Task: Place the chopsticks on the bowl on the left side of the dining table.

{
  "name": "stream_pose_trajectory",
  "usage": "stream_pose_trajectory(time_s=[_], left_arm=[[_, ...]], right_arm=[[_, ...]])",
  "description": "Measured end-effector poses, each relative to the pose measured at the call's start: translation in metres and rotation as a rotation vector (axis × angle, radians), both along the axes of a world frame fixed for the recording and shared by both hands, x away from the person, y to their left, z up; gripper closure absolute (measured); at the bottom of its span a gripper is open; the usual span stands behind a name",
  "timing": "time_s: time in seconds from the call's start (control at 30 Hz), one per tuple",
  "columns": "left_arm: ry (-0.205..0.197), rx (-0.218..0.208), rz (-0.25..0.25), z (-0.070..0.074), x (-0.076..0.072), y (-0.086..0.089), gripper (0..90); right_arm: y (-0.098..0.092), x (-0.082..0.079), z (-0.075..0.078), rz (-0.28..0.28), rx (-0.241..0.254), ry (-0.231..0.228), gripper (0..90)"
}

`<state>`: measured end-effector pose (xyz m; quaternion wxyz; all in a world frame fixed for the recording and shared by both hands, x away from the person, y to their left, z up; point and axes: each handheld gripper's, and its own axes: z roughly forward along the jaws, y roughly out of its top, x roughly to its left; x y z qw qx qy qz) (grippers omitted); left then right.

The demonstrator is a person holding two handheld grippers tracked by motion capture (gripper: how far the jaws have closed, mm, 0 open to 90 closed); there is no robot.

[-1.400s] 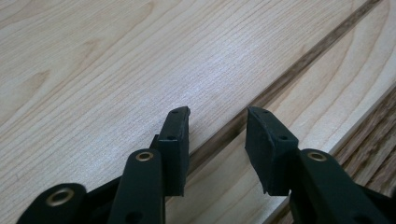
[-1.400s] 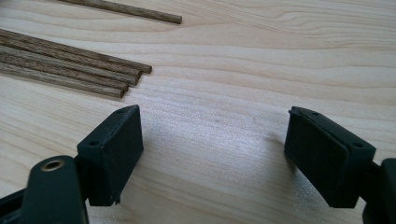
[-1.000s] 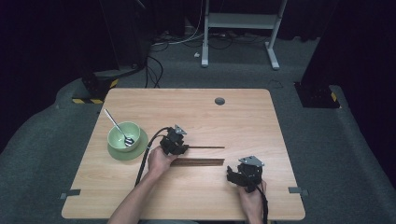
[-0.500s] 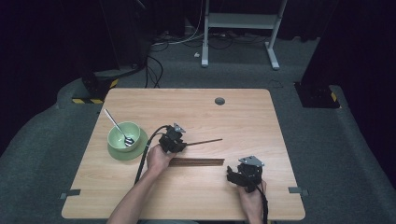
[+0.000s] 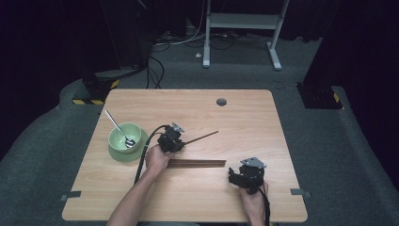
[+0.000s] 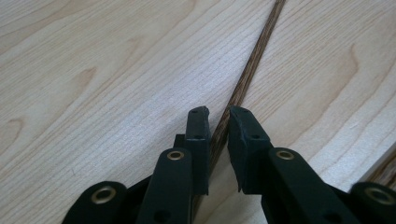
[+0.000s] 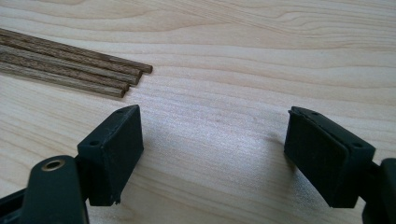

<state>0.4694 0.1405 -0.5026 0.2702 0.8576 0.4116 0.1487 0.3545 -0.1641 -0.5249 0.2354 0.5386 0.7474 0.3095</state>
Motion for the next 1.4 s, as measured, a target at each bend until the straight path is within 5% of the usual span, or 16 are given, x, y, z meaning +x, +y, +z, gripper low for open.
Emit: stream_pose_trajectory(time_s=[0.63, 1.4], left_arm=[[-0.017, 0.016, 0.023, -0.001, 0.002, 0.016, 82.7], [-0.016, -0.017, 0.02, -0.002, 0.003, 0.021, 83.5]], right_arm=[[0.0, 0.0, 0.0, 0.001, 0.0, 0.0, 18.8], [0.0, 0.0, 0.0, 0.0, 0.0, 0.0, 18.9]])
